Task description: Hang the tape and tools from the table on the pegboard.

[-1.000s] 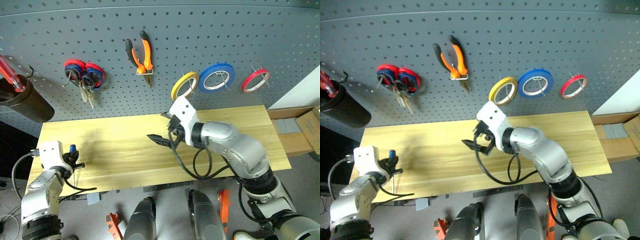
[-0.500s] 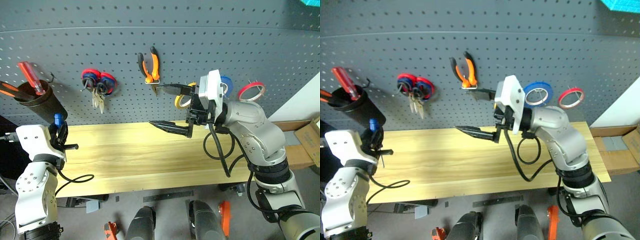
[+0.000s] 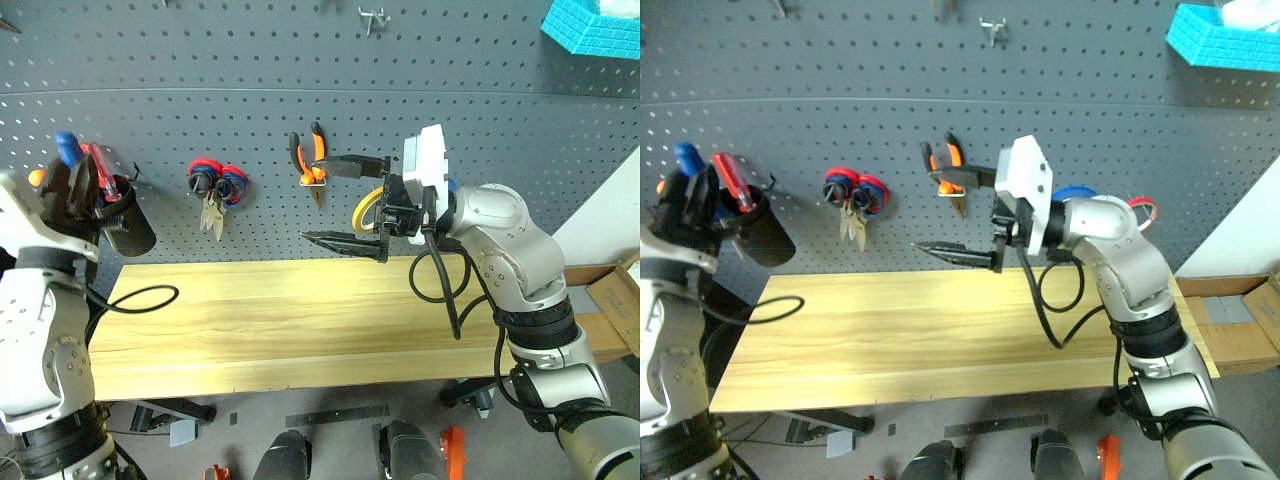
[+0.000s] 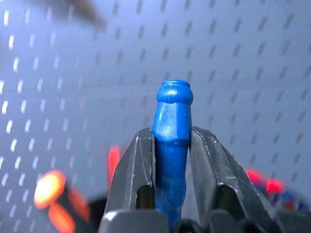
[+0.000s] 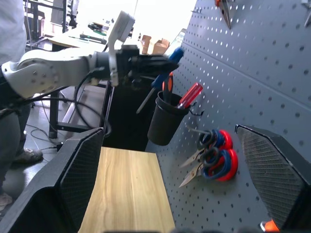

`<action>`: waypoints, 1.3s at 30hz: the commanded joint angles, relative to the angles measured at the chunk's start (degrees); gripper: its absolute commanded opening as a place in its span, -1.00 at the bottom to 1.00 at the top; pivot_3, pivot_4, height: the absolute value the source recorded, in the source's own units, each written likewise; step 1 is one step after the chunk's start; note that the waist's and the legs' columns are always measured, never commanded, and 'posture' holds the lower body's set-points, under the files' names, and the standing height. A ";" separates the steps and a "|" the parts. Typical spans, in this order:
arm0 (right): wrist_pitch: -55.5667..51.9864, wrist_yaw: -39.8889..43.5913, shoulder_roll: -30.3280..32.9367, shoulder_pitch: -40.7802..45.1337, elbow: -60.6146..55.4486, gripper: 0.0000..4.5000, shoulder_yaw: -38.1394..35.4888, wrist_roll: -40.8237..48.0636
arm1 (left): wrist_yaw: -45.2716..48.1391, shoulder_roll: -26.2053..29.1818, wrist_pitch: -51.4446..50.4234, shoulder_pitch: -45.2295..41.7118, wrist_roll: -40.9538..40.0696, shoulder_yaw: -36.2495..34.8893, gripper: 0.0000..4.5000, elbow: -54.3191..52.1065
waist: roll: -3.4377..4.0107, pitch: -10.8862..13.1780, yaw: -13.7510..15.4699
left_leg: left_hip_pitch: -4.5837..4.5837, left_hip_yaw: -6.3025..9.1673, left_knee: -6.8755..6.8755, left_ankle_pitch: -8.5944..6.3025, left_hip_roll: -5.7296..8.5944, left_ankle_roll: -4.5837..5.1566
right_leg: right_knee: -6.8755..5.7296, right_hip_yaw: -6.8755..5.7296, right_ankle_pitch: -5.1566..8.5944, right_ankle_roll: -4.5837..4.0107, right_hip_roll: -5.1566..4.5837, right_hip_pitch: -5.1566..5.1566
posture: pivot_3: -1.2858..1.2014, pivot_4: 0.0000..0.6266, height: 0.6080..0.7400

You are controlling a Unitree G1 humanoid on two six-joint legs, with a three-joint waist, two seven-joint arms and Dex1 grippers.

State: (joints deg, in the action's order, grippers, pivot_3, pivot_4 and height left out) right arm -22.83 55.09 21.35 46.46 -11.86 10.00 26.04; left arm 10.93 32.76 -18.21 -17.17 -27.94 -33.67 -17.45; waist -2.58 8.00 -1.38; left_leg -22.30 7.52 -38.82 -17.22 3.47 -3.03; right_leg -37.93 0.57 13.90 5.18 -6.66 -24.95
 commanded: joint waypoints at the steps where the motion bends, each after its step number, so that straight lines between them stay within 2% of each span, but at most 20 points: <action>1: 0.86 -0.41 -0.18 1.36 -0.99 1.00 -1.98 0.87 | 0.77 4.03 1.28 -7.18 -1.88 -2.65 -0.70 3.65 | -0.03 -0.02 0.04 | 0.05 0.00 -0.01 0.02 -0.01 -0.04 | -0.03 -0.01 -0.01 -0.01 0.04 0.05 | 0.10 -0.82 1.00; 6: 0.30 -2.44 -0.94 1.21 -1.89 1.00 -1.66 0.34 | 2.76 7.37 5.32 -14.08 -0.08 -2.11 -0.70 12.16 | 0.02 -0.04 -0.26 | 0.57 0.00 0.05 0.05 -0.07 -0.08 | 0.00 0.05 -0.05 -0.08 0.12 0.50 | 0.07 -0.79 1.00; 13: -0.24 -5.04 -2.12 1.14 -2.73 1.00 -0.57 -0.38 | 3.72 7.17 11.43 -19.21 3.22 0.53 -0.70 20.04 | 0.01 -0.05 -0.41 | 0.64 0.06 0.01 0.05 -0.10 -0.08 | 0.01 0.05 -0.05 -0.07 0.16 0.59 | 0.05 -0.76 1.00; 20: -0.62 -5.99 -2.29 0.78 -3.24 1.00 0.19 -0.70 | 3.26 6.57 16.53 -18.83 5.90 0.89 -0.70 25.36 | 0.01 -0.04 -0.60 | 0.64 0.08 0.01 0.04 -0.11 -0.09 | 0.01 0.06 -0.05 -0.08 0.16 0.58 | 0.04 -0.74 1.00; 29: 0.09 -5.50 -3.27 1.05 -2.23 1.00 1.08 -1.02 | 2.91 3.43 26.67 -21.74 10.04 3.74 -0.70 39.92 | 0.01 -0.05 -0.51 | 0.66 0.10 -0.03 0.05 -0.10 -0.08 | -0.04 0.04 -0.06 -0.08 0.16 0.59 | 0.05 -0.73 1.00; 39: -0.58 -5.71 -3.43 0.70 -2.99 1.00 0.94 -1.08 | 1.32 1.67 32.05 -21.07 11.24 4.86 -0.70 45.78 | 0.01 -0.05 -0.83 | 0.65 0.12 -0.03 0.04 -0.08 -0.08 | -0.04 0.05 -0.06 -0.08 0.14 0.57 | 0.04 -0.70 1.00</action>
State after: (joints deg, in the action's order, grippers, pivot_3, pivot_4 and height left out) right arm -23.38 49.70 17.74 46.42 -12.95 11.97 24.74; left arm 12.96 33.97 11.97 -37.81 -17.03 -28.41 29.28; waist -2.56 7.95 -2.21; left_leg -21.65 7.64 -38.85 -17.18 3.38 -3.12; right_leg -37.97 0.63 13.84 5.11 -6.52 -24.38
